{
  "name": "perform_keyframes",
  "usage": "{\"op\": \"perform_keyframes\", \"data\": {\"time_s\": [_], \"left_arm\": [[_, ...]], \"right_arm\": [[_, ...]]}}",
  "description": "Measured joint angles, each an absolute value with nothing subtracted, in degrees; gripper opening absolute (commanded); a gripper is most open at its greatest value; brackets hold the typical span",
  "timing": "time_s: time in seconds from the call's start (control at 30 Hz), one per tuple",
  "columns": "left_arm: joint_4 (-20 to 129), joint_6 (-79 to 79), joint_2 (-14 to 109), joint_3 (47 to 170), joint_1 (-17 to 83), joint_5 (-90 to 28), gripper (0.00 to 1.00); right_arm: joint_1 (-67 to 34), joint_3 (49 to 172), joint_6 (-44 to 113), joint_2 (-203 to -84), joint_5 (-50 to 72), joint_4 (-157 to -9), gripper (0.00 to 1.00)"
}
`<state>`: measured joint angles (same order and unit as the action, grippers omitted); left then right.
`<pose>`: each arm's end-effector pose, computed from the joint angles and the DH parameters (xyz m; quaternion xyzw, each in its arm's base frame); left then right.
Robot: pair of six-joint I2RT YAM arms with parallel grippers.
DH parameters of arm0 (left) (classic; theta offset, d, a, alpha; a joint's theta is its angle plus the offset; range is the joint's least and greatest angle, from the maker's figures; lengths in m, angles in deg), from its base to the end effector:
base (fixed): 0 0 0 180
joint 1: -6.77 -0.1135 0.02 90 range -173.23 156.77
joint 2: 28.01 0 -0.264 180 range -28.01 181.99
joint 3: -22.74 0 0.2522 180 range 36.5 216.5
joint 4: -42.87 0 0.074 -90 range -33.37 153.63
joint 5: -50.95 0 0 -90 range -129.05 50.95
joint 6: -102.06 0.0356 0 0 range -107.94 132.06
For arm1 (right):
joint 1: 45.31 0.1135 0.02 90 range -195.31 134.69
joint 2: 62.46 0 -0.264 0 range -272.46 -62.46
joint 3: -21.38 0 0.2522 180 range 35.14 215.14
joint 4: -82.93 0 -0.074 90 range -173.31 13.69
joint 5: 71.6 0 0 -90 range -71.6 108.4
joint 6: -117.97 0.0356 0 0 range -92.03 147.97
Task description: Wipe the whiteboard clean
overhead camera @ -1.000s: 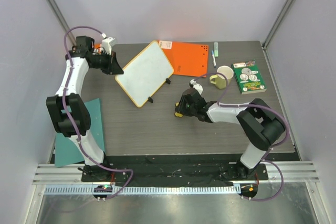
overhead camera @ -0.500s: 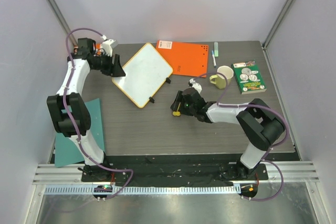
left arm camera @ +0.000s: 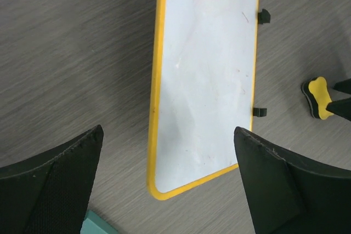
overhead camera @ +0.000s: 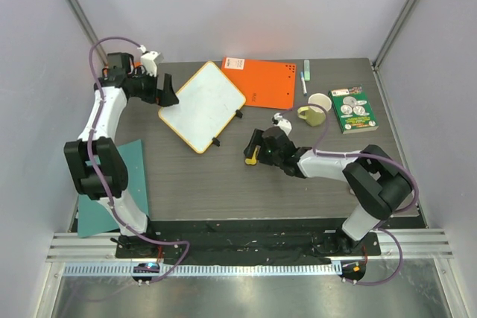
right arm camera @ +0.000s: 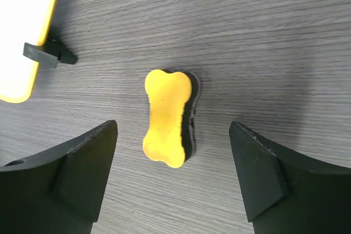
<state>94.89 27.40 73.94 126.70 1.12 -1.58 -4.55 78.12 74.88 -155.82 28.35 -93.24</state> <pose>0.3926 0.0171 0.3023 0.1846 0.8775 -0.2378 0.3734 0.2471 0.2048 0.1558 0.0848 0.9013 0.2323 0.3557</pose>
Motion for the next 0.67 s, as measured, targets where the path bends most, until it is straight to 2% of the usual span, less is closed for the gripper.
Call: {"op": "perform_keyframes", "data": {"time_s": [0.07, 0.17, 0.5, 0.67], "left_arm": [[93.5, 26.2, 72.9, 126.7, 1.1, -3.5, 1.00], [91.6, 24.7, 70.7, 126.6, 0.5, -6.3, 1.00], [89.3, 20.9, 55.5, 123.7, -2.6, -11.5, 1.00], [89.1, 20.3, 51.2, 112.7, -2.5, -11.5, 1.00]], "right_arm": [[-4.6, 78.1, 74.7, -155.4, 29.4, -92.3, 1.00], [-4.6, 77.9, 73.9, -153.0, 32.0, -90.3, 1.00], [-8.5, 77.3, 66.9, -132.8, 45.2, -82.0, 1.00], [-13.4, 74.0, 62.5, -123.6, 50.7, -78.9, 1.00]]}}
